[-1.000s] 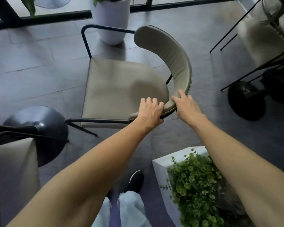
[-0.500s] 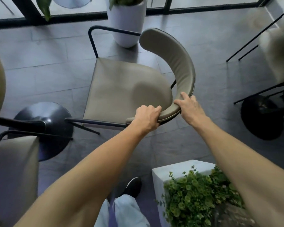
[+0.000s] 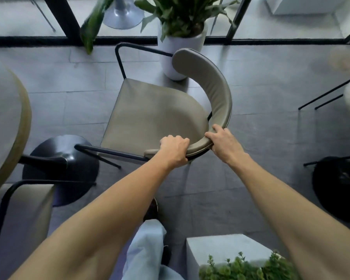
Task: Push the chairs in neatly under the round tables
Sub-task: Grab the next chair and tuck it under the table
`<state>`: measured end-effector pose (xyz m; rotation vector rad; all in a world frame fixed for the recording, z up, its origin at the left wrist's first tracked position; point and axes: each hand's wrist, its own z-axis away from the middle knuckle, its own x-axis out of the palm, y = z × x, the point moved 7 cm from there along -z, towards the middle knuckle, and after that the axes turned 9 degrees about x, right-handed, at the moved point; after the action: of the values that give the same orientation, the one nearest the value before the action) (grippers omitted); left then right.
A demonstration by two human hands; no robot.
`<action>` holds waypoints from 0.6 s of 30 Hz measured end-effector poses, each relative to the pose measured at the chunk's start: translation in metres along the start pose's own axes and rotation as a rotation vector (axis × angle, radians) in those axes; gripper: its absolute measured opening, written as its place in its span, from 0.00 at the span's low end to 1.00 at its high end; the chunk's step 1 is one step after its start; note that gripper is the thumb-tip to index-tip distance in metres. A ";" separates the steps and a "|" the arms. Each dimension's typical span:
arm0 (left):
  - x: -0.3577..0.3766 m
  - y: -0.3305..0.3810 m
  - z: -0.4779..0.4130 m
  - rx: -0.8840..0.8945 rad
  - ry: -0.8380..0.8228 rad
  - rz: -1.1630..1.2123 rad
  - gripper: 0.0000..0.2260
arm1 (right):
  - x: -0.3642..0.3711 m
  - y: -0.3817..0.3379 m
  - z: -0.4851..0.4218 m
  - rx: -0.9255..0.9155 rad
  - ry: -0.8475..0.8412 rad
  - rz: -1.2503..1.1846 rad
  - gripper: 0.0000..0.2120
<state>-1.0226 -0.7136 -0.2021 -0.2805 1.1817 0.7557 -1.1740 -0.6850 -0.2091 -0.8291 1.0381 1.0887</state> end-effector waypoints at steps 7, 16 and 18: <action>-0.019 -0.017 -0.039 -0.068 -0.085 0.011 0.14 | -0.032 -0.006 -0.048 -0.154 -0.028 0.106 0.18; -0.041 0.015 -0.097 -0.194 -0.102 0.264 0.17 | -0.070 0.011 -0.113 -0.432 0.094 0.573 0.15; -0.043 0.020 -0.103 -0.253 -0.107 0.308 0.18 | -0.068 0.015 -0.122 -0.548 0.081 0.607 0.14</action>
<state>-1.1181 -0.7741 -0.1989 -0.2664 1.0391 1.1799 -1.2266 -0.8130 -0.1840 -1.0213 1.1060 1.9249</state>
